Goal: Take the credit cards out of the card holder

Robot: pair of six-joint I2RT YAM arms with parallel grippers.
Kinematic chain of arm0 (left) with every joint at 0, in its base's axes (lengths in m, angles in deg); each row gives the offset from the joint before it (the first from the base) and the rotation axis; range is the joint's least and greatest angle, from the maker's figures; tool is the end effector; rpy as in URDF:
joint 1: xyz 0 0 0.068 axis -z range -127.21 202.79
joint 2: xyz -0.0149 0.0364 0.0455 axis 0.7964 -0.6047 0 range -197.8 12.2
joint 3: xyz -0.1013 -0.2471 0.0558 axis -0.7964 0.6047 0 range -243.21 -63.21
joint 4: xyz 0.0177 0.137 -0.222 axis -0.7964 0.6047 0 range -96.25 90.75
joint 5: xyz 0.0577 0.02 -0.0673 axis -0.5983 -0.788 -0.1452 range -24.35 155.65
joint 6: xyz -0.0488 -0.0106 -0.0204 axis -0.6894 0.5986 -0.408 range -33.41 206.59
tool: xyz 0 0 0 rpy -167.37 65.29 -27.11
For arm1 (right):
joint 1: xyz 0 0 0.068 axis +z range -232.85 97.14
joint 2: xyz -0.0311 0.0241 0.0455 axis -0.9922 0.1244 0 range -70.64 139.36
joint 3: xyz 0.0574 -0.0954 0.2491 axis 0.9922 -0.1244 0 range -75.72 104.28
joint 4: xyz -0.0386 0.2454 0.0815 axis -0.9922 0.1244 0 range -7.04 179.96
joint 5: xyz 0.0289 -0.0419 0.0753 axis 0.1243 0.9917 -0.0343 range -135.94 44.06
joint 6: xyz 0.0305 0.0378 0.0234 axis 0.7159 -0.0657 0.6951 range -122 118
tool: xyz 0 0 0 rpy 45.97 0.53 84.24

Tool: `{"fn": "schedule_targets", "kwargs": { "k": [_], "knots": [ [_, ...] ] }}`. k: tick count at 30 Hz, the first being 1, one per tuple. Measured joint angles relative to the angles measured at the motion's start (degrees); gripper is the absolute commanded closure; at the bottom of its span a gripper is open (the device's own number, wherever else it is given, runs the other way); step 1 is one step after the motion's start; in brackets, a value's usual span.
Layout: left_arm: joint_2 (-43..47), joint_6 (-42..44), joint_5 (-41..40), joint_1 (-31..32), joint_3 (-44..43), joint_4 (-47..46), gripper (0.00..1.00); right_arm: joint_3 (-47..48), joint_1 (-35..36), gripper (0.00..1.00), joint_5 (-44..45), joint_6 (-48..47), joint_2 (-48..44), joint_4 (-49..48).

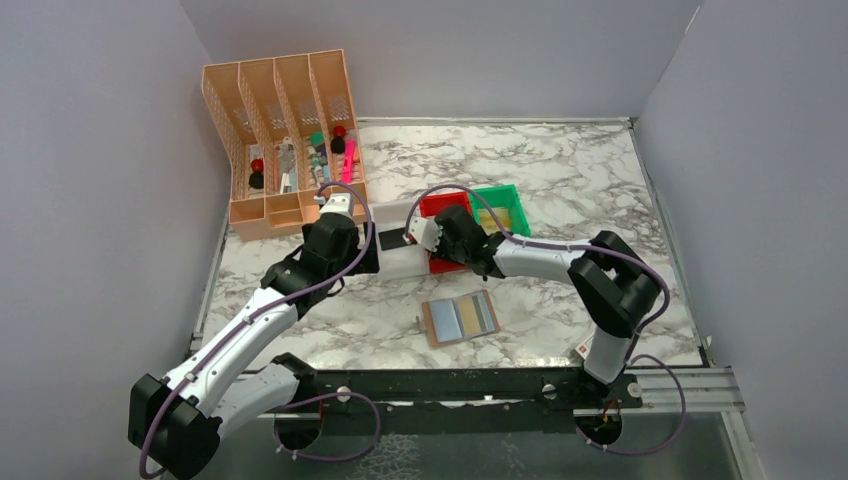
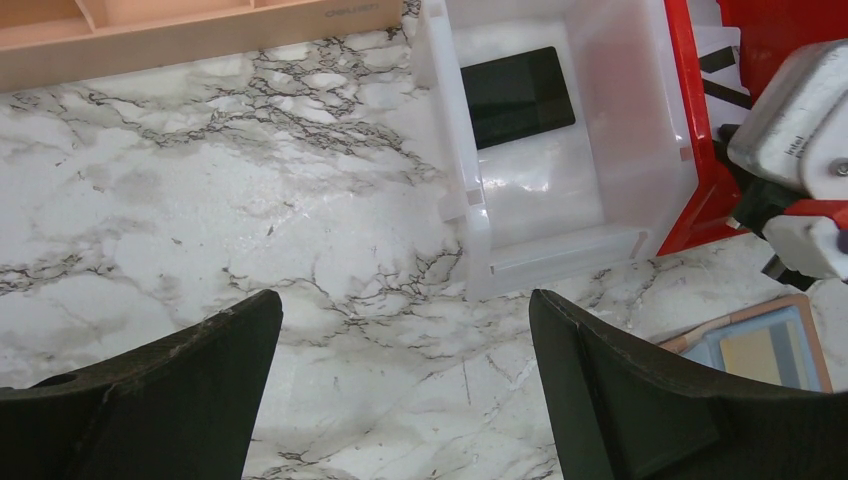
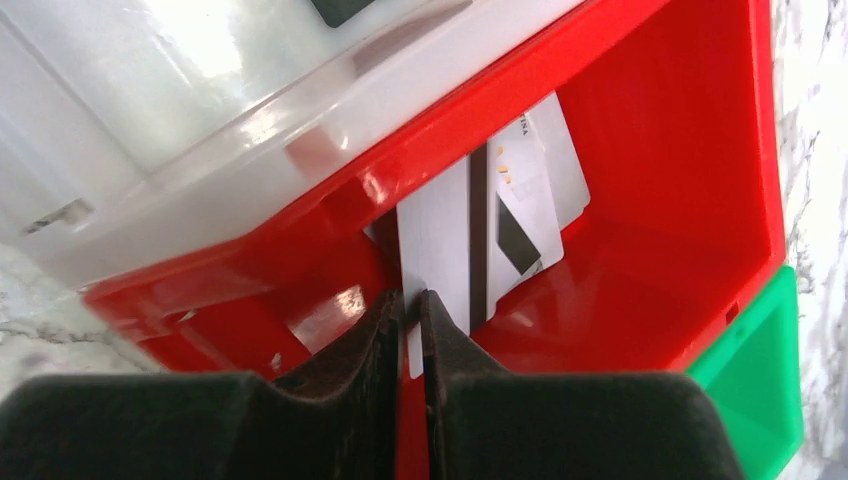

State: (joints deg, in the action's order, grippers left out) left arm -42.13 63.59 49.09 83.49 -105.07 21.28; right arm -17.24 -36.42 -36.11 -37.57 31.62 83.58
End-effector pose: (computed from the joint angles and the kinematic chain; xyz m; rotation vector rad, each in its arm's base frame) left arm 0.1781 -0.0939 0.2642 -0.0014 2.2406 -0.1807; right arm 0.2611 0.2657 0.1691 -1.4667 1.8154 -0.1068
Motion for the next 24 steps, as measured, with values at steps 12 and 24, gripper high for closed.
{"fn": "schedule_targets", "kwargs": {
  "k": [12, 24],
  "knots": [
    [-1.05, 0.11, 0.04, 0.0, 0.0, 0.0, 0.04, 1.79, 0.0, 0.78, 0.9, 4.52, -0.7, 3.78],
    [-1.57, -0.04, 2.75, 0.0, 0.2, -0.83, 0.06, -9.22, 0.0, 0.56, 3.32, 31.69, -24.96, -2.51]
  ]
}}
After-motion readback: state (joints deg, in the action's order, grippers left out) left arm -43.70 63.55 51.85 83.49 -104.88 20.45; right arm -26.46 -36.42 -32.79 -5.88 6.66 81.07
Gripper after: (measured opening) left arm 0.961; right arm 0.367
